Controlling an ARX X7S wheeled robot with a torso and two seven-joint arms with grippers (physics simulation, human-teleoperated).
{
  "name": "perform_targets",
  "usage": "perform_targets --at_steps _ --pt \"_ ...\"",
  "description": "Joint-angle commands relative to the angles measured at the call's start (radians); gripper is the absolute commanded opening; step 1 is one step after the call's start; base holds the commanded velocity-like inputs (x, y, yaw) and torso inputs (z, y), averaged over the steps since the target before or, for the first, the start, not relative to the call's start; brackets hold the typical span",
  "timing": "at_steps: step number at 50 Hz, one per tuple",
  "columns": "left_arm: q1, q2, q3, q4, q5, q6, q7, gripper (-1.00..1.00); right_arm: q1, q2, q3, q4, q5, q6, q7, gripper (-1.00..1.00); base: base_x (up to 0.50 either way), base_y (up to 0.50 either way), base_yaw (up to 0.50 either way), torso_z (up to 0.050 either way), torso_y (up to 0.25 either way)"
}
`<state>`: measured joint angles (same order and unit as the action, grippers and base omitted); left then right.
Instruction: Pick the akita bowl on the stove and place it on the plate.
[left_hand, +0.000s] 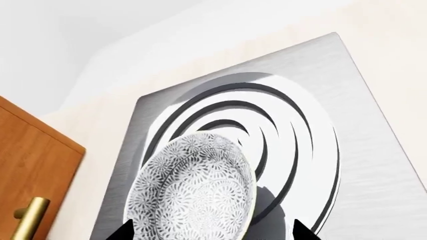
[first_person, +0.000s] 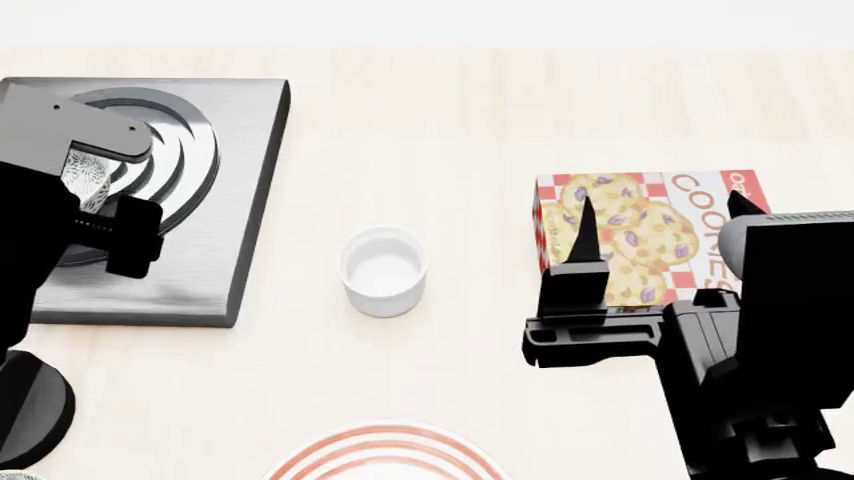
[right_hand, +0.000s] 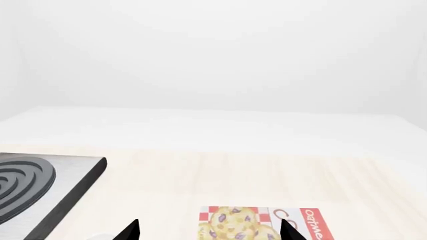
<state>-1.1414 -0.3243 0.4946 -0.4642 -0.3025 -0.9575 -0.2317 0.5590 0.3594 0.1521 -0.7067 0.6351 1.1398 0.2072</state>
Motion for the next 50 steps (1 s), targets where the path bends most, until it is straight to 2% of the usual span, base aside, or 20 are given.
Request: perform_targets --at_steps 1,50 --pt "0.005 -0.006 0.003 -0.001 -0.003 0.001 0.006 1.0 -0.002 0.005 -0.003 0.007 0.002 -0.01 0.001 1.0 0.0 0.0 0.0 0.0 0.0" --pt "-0.002 -0.02 0.025 -0.078 0.017 0.043 0.009 1.0 -0.007 0.017 -0.012 0.014 0.021 -0.025 0.017 1.0 0.0 0.0 0.0 0.0 0.0"
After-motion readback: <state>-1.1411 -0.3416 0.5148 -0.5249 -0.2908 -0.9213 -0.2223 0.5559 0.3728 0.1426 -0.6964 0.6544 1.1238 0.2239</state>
